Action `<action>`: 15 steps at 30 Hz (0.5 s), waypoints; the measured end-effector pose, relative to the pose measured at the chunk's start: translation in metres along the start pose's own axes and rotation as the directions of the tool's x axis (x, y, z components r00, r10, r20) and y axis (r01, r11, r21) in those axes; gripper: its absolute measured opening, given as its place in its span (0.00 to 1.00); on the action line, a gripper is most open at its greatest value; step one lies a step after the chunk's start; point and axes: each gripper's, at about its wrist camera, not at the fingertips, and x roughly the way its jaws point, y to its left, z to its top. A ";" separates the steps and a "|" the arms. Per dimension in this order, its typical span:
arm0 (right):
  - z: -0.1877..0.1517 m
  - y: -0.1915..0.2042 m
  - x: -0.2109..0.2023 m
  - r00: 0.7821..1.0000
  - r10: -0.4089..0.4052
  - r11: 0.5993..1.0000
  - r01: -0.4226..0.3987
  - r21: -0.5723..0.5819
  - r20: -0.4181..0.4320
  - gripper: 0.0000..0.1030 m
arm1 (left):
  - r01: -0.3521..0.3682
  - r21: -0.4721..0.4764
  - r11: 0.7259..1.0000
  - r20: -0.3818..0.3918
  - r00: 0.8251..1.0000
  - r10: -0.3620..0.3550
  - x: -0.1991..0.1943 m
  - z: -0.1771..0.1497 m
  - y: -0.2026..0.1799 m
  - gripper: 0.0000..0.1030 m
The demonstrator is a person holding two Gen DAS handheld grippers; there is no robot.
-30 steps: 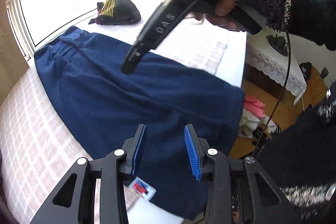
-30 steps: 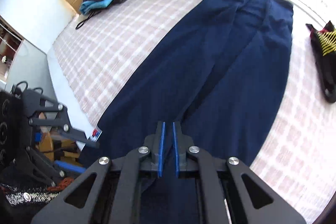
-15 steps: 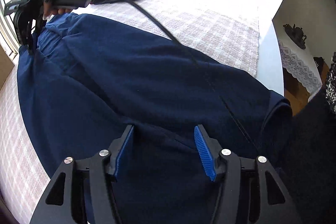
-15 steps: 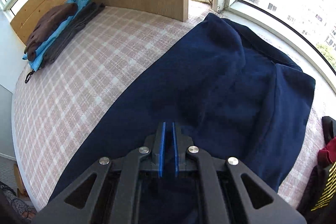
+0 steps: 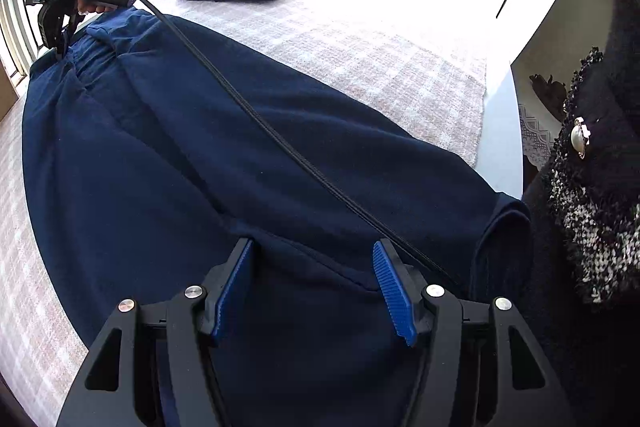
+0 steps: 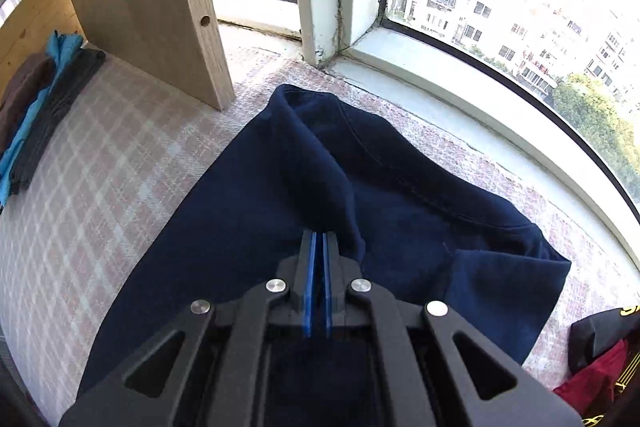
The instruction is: Fold clothes
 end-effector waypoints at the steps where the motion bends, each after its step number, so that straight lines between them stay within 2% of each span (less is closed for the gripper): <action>1: 0.003 -0.002 0.000 1.000 0.006 1.000 -0.006 0.017 0.010 0.02 | -0.002 -0.004 1.000 0.003 1.000 0.002 0.000 0.000 0.000 0.56; 3: 0.008 -0.003 -0.005 0.999 0.009 0.999 -0.010 0.041 0.036 0.03 | 0.005 -0.024 1.000 0.008 1.000 -0.005 0.000 0.002 0.003 0.56; 5: 0.008 0.003 -0.018 0.994 0.074 0.996 -0.078 0.043 0.078 0.03 | 0.019 -0.063 0.998 0.021 1.000 -0.018 -0.005 0.002 0.007 0.54; 7: 0.008 0.010 -0.025 0.991 0.055 0.998 -0.055 -0.001 0.125 0.05 | 0.037 -0.113 0.993 0.041 0.999 -0.033 -0.012 0.001 0.013 0.51; 8: 0.009 0.011 -0.020 0.994 0.013 1.000 -0.012 -0.010 0.108 0.06 | 0.042 -0.135 0.990 0.051 0.998 -0.036 -0.015 0.000 0.015 0.51; 10: 0.010 0.006 0.003 1.000 -0.011 1.000 0.012 -0.015 0.011 0.03 | 0.018 -0.160 0.987 0.067 0.998 -0.007 -0.024 -0.002 0.019 0.51; 11: 0.010 0.006 0.003 1.000 -0.019 1.000 0.020 -0.016 0.009 0.03 | 0.007 -0.179 0.984 0.075 0.997 0.006 -0.030 -0.005 0.021 0.51; 15: -0.003 0.024 -0.043 0.998 0.041 0.999 -0.039 -0.036 0.056 0.07 | -0.014 -0.258 0.966 0.099 0.994 0.041 -0.052 -0.018 0.031 0.51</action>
